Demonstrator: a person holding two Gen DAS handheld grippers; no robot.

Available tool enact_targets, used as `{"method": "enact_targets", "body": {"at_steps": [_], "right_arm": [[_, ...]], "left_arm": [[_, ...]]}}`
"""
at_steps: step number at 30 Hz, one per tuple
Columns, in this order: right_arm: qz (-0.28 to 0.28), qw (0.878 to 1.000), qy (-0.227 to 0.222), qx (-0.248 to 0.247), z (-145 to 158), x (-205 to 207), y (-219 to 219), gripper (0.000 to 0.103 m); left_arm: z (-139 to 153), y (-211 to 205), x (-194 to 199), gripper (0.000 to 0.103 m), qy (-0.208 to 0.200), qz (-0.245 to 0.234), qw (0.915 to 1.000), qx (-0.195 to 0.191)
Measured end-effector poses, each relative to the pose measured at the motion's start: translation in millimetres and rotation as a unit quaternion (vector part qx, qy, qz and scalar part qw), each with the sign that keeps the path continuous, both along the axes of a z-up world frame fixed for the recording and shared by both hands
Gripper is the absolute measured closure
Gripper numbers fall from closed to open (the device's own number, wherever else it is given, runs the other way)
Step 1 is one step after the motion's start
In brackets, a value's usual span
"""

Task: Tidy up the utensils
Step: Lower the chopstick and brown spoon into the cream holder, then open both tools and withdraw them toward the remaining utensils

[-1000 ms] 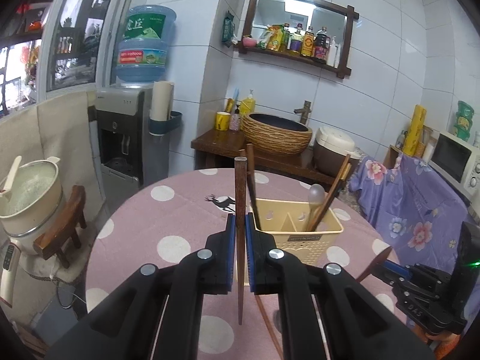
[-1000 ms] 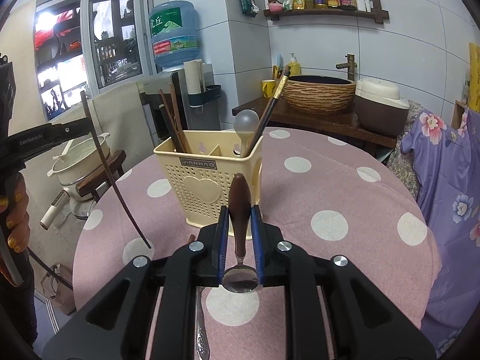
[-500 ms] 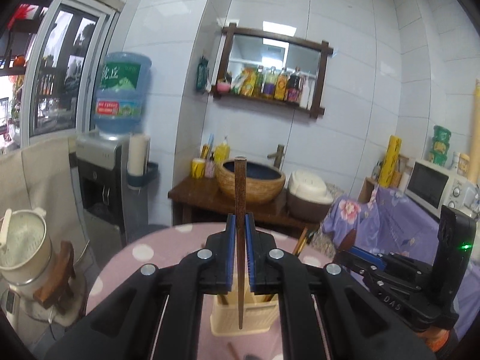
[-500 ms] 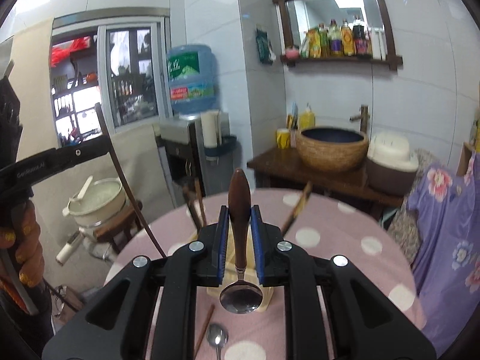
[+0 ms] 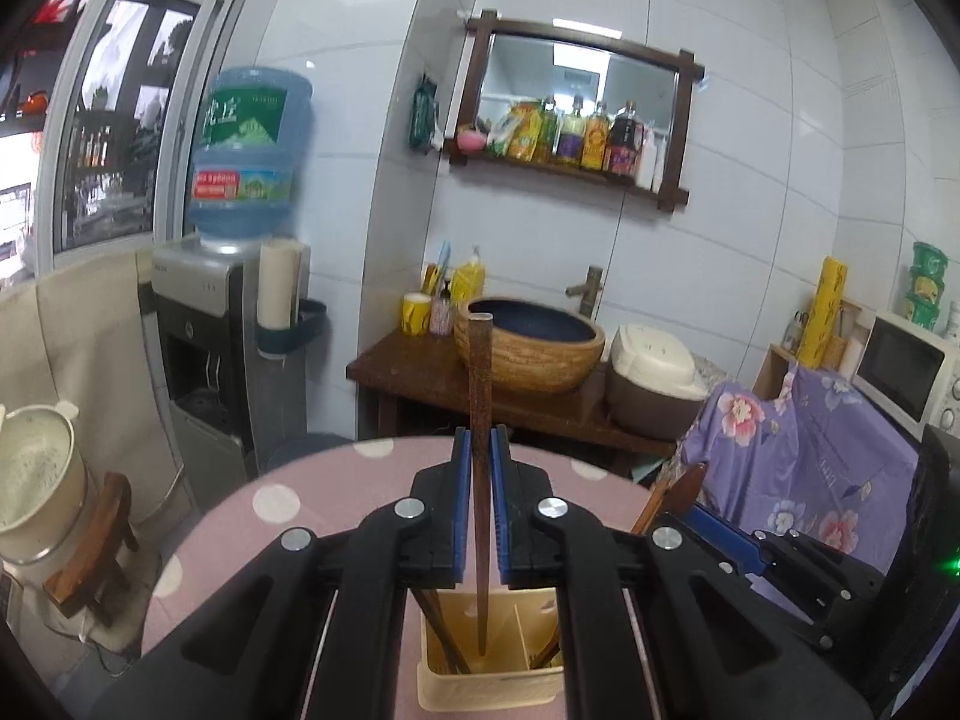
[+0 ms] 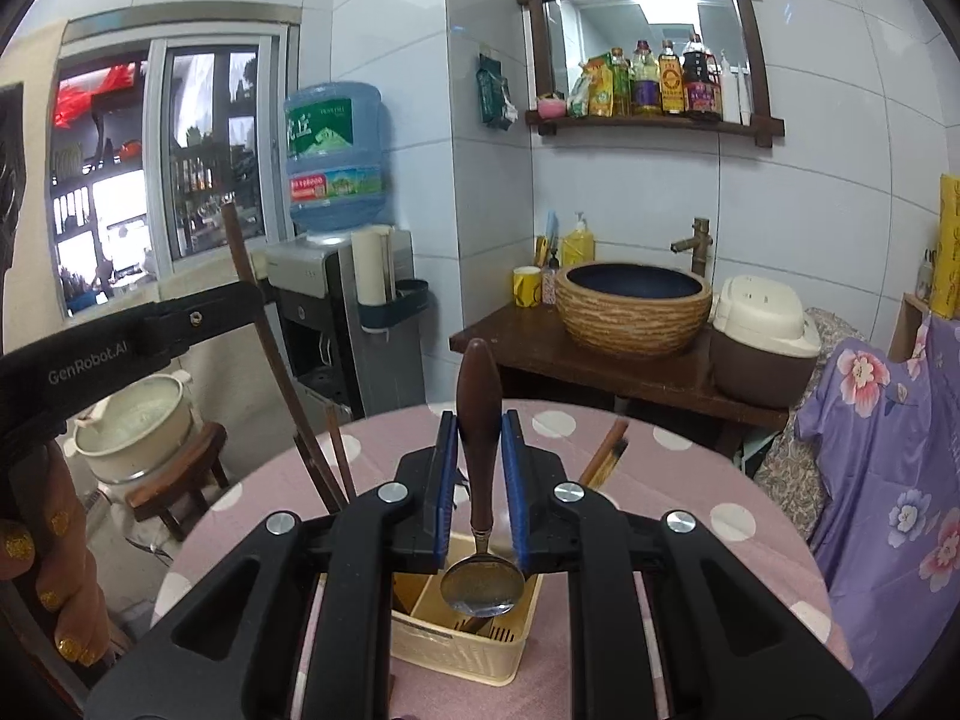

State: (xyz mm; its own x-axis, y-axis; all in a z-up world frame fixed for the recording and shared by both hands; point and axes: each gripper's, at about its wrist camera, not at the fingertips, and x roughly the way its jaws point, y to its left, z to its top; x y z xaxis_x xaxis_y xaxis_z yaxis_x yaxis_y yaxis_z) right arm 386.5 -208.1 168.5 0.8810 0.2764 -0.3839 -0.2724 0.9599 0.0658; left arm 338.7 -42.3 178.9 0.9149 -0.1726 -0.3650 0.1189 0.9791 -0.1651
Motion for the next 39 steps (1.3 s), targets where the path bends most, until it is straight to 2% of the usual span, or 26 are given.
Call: {"method": "enact_targets", "body": {"at_steps": [7, 15, 20, 22, 27, 28, 29, 30, 31, 32, 35, 37, 39], "right_arm": [[0.001, 0.999, 0.036, 0.000, -42.1, 8.5, 3.9, 0.087], [0.002, 0.998, 0.055, 0.004, -66.3, 8.3, 4.8, 0.087], [-0.006, 0.997, 0.072, 0.015, -80.8, 14.9, -1.5, 0.088], [-0.006, 0.997, 0.074, 0.016, -84.1, 15.9, -2.1, 0.092], [0.009, 0.999, 0.052, 0.014, -84.2, 8.2, -0.8, 0.089], [0.006, 0.999, 0.045, 0.009, -83.5, 4.7, -0.9, 0.083], [0.002, 0.999, 0.036, 0.005, -82.8, -0.6, -1.0, 0.080], [0.003, 1.000, 0.029, 0.002, -81.2, -5.1, -1.1, 0.070], [0.008, 1.000, 0.018, -0.001, -79.9, -13.0, -1.4, 0.062], [0.012, 1.000, 0.009, -0.003, -79.1, -20.1, -2.2, 0.060], [0.021, 1.000, 0.008, -0.008, -82.5, -41.3, -3.4, 0.053], [0.023, 0.999, 0.025, -0.009, -91.4, -53.3, -4.1, 0.048], [0.029, 0.998, 0.042, -0.024, -100.5, -64.4, -1.5, 0.047]], "left_arm": [[-41.1, -1.6, 7.4, 0.095, 0.036, 0.003, 0.9993, 0.005], [-76.5, -0.9, 16.0, 0.095, 0.079, -0.001, 0.9969, -0.002], [-83.0, 1.3, 17.1, 0.096, 0.083, 0.000, 0.9965, -0.002], [-82.7, 1.5, 16.1, 0.096, 0.081, -0.003, 0.9967, 0.001], [-82.0, 7.2, 7.2, 0.095, 0.079, -0.013, 0.9967, -0.013], [-81.2, 9.4, 3.2, 0.092, 0.077, -0.014, 0.9968, -0.015], [-79.9, 12.7, -2.9, 0.082, 0.073, -0.011, 0.9971, -0.017], [-78.7, 16.6, -10.2, 0.073, 0.069, -0.005, 0.9975, -0.019], [-78.3, 19.9, -16.5, 0.053, 0.064, -0.001, 0.9978, -0.021], [-77.9, 24.9, -26.6, 0.041, 0.056, 0.004, 0.9981, -0.023], [-83.9, 35.3, -50.6, 0.033, 0.052, 0.013, 0.9982, -0.026], [-95.5, 40.2, -62.4, 0.023, 0.070, 0.014, 0.9971, -0.026], [-110.0, 44.7, -70.7, 0.021, 0.087, 0.018, 0.9955, -0.033]]}}
